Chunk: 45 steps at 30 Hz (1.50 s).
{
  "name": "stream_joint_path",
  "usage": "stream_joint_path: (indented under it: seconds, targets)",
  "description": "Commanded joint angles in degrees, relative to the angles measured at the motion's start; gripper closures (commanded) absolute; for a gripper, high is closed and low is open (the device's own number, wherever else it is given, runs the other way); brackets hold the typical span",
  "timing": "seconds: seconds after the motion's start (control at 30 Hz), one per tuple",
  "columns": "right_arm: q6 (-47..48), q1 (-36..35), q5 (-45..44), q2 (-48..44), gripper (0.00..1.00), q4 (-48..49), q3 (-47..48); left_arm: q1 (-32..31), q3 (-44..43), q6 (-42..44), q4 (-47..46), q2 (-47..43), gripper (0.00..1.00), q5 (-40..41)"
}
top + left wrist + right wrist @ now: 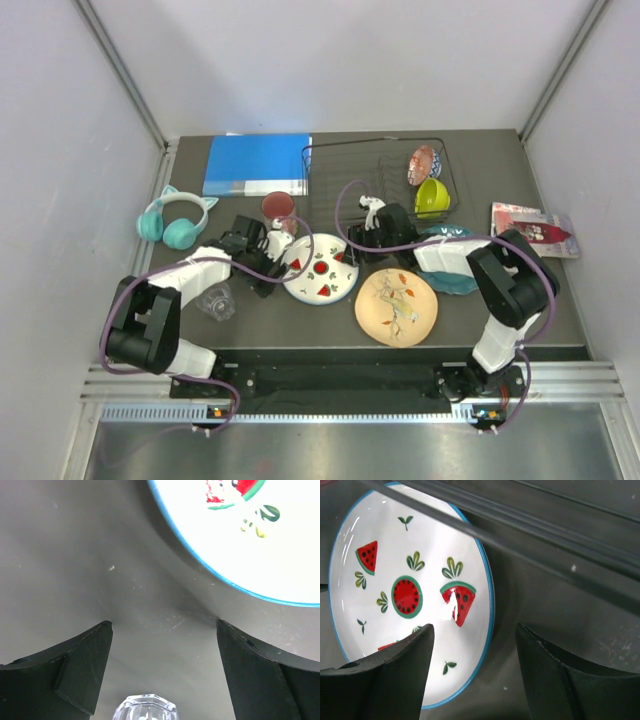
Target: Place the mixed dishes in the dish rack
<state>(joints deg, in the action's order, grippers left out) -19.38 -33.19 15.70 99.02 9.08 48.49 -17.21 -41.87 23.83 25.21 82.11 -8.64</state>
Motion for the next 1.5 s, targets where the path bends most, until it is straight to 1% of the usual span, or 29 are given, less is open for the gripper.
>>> stream_joint_path:
  seconds: [0.0,0.2,0.33,0.43,0.57,0.67,0.73,0.77,0.8,0.87,0.9,0.97,1.0,1.03,1.1,1.3,1.47]
  targets:
    - [-1.45,0.06,1.70,4.06,0.35,2.16,0.46,-3.35,1.17,2.18,-2.53,0.77,0.11,2.58]
    - [-2.60,-0.65,3.63,5.57,0.41,3.75,-0.15,-6.60,0.65,1.57,-5.52,3.58,0.11,3.98]
    - [-2.60,-0.91,5.29,5.57,0.44,4.01,-0.85,-8.71,-0.32,-0.27,-7.19,5.61,0.11,3.64]
    - [-2.51,-1.09,6.53,5.57,0.48,4.01,-1.47,-12.04,-0.50,-1.50,-9.30,7.27,0.11,3.81]
    - [-1.98,-1.88,7.32,5.65,0.49,2.88,-1.82,-15.56,0.38,-2.65,-12.29,9.47,0.11,4.77]
    - [-1.46,-2.40,7.67,4.78,0.51,2.17,-2.00,-16.97,0.56,-3.62,-13.70,10.35,0.11,5.39]
    - [-0.84,-2.67,8.20,4.34,0.53,0.86,-1.65,-17.41,0.38,-4.23,-14.14,10.62,0.11,5.30]
    - [-0.49,-3.19,8.29,3.81,0.55,0.42,-1.12,-17.50,0.38,-4.24,-14.31,10.53,0.11,5.30]
    - [0.30,-3.54,8.38,3.37,0.60,-0.29,-0.68,-17.59,0.38,-4.32,-14.40,10.62,0.11,5.39]
    - [1.00,-4.51,8.64,2.67,0.67,-2.22,0.20,-17.77,0.12,-4.59,-14.67,10.79,0.11,5.57]
    - [1.70,-4.86,9.34,2.32,0.74,-2.75,0.46,-17.86,0.03,-4.85,-14.67,10.88,0.11,5.74]
    - [2.41,-6.09,9.78,1.27,0.81,-4.76,1.60,-17.86,-0.23,-4.85,-14.93,10.88,0.11,5.92]
    - [2.94,-6.62,10.13,0.74,0.87,-5.30,1.87,-17.86,-0.15,-4.94,-15.02,10.88,0.11,5.92]
    - [3.20,-6.89,10.31,0.12,0.90,-5.91,2.22,-17.86,-0.32,-5.03,-15.10,10.88,0.11,5.92]
    - [3.90,-7.77,10.75,-1.46,0.93,-7.58,2.84,-17.86,-0.50,-4.94,-15.10,10.97,0.11,5.92]
    - [4.26,-8.29,11.89,-5.06,1.00,-10.66,3.81,-17.94,-1.11,-4.85,-15.28,11.06,0.11,6.10]
    - [4.26,-8.73,13.38,-8.23,1.00,-10.32,4.16,-17.94,-1.20,-4.68,-15.10,11.23,0.11,6.45]
